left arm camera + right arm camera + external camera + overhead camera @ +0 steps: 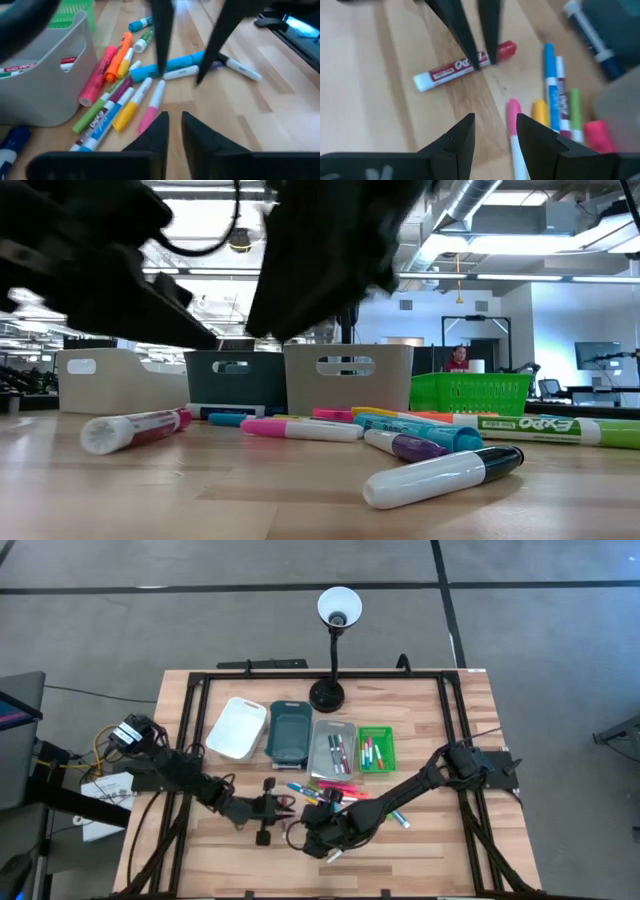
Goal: Pick & Place Markers
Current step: Put the small pink highlighter pen into the green bin
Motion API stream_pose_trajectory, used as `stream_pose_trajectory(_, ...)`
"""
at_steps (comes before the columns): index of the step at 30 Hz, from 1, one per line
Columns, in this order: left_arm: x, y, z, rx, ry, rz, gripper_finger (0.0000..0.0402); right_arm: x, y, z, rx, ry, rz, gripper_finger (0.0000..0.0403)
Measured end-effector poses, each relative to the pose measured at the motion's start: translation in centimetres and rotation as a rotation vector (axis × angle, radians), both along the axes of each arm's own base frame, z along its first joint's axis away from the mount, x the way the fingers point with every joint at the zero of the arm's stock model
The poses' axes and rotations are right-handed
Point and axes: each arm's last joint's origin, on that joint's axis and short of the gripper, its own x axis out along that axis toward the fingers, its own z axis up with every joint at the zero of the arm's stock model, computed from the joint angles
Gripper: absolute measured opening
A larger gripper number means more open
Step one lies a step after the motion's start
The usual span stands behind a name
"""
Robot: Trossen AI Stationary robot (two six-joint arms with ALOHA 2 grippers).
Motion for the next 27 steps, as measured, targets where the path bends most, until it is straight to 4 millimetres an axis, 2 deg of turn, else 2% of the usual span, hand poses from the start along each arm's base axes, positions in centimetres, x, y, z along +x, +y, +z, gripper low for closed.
stream_pose_trajectory(5,1.5,2.5,0.0,-0.048,0.021,0.012,0.0107,-2.0,-0.5,4.2,-0.003,0.008,0.002,0.0132)
stream_pose_trajectory(9,2.5,3.5,0.4,-0.044,0.005,0.013,0.0132,-3.3,-0.6,6.3,0.021,0.001,-0.03,0.0132)
stream_pose_trajectory(14,3.4,3.3,1.4,-0.042,-0.029,-0.03,0.0136,-4.0,0.0,6.4,0.02,0.016,-0.028,0.0131)
stream_pose_trajectory(19,3.4,2.9,1.4,-0.047,-0.028,-0.054,0.0126,-4.2,0.2,6.3,0.014,0.027,-0.022,0.0131)
stream_pose_trajectory(23,3.6,2.8,0.3,-0.038,-0.007,-0.051,0.012,-4.2,0.1,6.3,0.013,0.026,-0.024,0.0131)
stream_pose_trajectory(27,4.1,2.6,-1.9,-0.014,0.023,-0.056,0.0122,-4.1,0.1,6.4,0.013,0.026,-0.027,0.0131)
